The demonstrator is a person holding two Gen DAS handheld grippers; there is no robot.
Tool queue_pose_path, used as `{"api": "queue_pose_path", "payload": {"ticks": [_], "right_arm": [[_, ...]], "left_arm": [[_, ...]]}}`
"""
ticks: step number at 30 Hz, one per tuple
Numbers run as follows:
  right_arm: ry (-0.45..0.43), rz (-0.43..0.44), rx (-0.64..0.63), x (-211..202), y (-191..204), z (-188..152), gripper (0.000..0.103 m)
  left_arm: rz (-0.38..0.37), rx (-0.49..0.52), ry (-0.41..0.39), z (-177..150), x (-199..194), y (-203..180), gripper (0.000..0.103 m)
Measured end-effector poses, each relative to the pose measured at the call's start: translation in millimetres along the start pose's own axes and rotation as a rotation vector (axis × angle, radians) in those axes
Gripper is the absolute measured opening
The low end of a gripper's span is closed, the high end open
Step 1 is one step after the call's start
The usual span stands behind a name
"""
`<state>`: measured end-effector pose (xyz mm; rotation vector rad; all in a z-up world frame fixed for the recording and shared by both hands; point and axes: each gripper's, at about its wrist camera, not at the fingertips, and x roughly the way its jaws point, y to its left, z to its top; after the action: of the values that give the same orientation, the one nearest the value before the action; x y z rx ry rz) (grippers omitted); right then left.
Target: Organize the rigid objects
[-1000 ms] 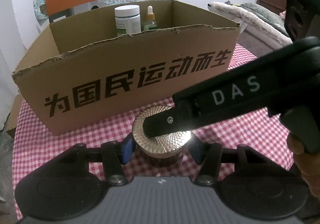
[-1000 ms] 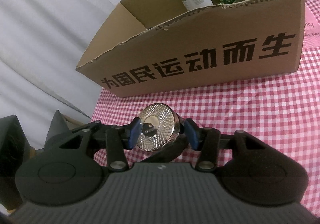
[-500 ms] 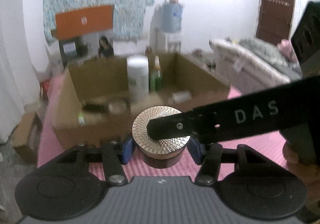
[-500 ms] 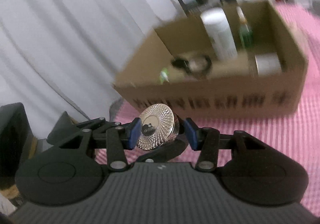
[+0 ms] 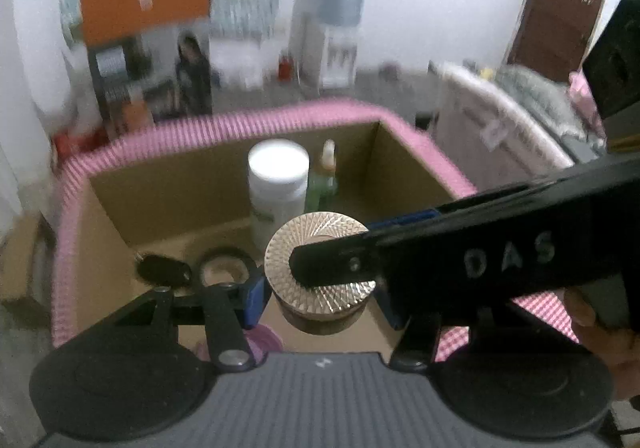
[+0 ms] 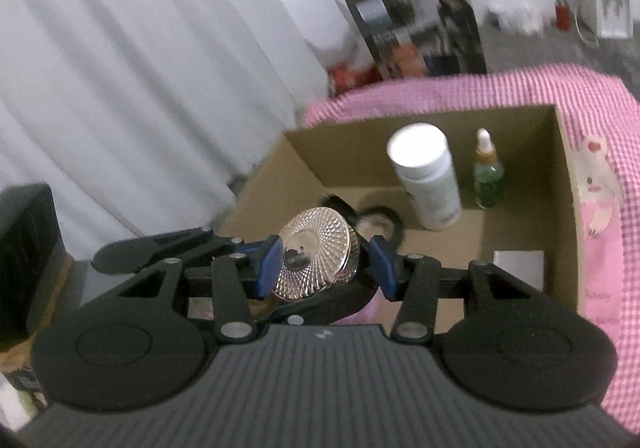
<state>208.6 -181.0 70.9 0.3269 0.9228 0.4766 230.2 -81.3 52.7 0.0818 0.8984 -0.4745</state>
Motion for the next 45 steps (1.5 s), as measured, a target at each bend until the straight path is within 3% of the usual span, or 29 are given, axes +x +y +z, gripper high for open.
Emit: {"api": "queue_pose_path", "payload": {"ticks": [4, 14, 25, 32, 37, 43, 45], "right_arm": [[0.101, -0.042, 0.015, 35, -18, 12, 0.048], [0.21, -0.071, 0.027, 75, -40, 17, 0.048], [0.204, -0.07, 0.042, 88, -54, 14, 0.048], [0.133, -0.064, 0.03, 79, -51, 13, 0.048], [0.029, -0.053, 0.006, 48, -40, 13, 0.053], [-0.173, -0.052, -0.034, -21, -14, 2, 0.08], [-0.242, -0.068, -0.059, -43, -4, -4, 0.087]], "left_arm": [[-0.033, -0.07, 0.12, 8, 38, 16, 0.057], [-0.065, -0.133, 0.272, 15, 77, 24, 0.057], [-0.052, -0.162, 0.319, 12, 92, 23, 0.058], [-0.066, -0.164, 0.244, 17, 72, 23, 0.061], [-0.061, -0.136, 0.136, 18, 37, 18, 0.074], [0.017, -0.034, -0.031, 10, -23, 1, 0.103], [0.045, -0.007, -0.079, 7, -42, -3, 0.103]]}}
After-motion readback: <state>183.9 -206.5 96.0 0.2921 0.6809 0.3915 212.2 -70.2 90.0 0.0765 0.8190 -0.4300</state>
